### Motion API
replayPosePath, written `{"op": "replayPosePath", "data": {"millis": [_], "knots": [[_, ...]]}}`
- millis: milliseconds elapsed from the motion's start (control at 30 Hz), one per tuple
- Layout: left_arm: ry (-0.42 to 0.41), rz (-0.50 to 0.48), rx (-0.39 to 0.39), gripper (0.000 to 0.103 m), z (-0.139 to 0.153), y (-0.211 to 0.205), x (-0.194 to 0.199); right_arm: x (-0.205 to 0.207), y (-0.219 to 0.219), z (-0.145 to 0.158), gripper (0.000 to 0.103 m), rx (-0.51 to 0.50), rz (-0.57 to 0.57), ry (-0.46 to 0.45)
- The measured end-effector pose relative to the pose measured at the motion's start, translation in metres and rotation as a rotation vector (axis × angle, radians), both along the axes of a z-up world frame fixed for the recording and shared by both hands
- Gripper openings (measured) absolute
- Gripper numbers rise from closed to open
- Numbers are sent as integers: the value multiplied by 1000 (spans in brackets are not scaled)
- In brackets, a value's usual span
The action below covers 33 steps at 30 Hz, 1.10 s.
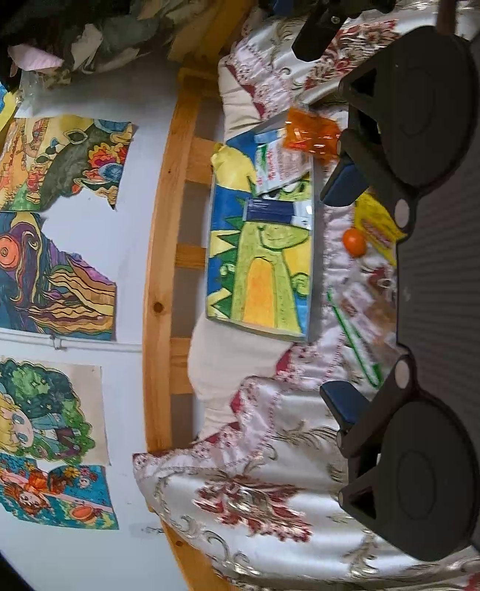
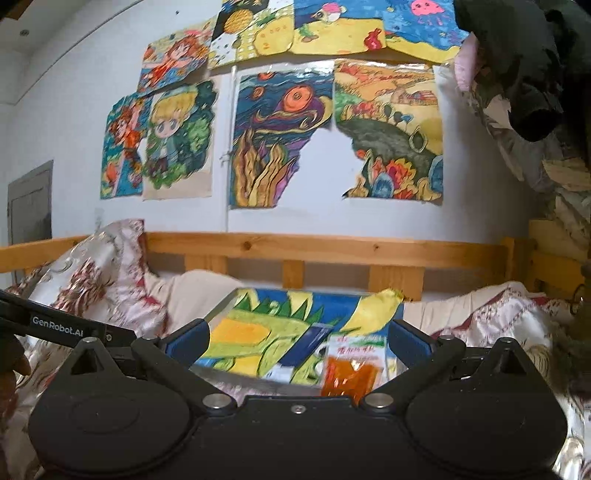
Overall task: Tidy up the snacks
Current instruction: 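Lift both tools back from the tray and hover over the remaining snacks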
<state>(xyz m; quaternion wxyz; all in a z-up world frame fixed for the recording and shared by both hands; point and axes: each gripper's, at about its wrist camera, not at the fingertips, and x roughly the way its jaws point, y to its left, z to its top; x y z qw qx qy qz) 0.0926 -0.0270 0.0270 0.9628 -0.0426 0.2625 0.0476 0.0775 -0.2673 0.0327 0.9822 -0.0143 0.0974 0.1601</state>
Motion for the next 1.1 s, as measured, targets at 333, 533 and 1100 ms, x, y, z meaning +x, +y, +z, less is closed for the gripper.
{"op": "replayPosePath", "data": {"millis": [333,533,1100], "knots": [[35,39,3,102,-25,10,-34,-33,13,-12,102,-20,25,120],[50,24,52,102,-35,11,-48,-48,18,-20,102,-43,19,172],[183,2,87,102,-60,12,-54,-39,29,-44,102,-128,45,329]]}}
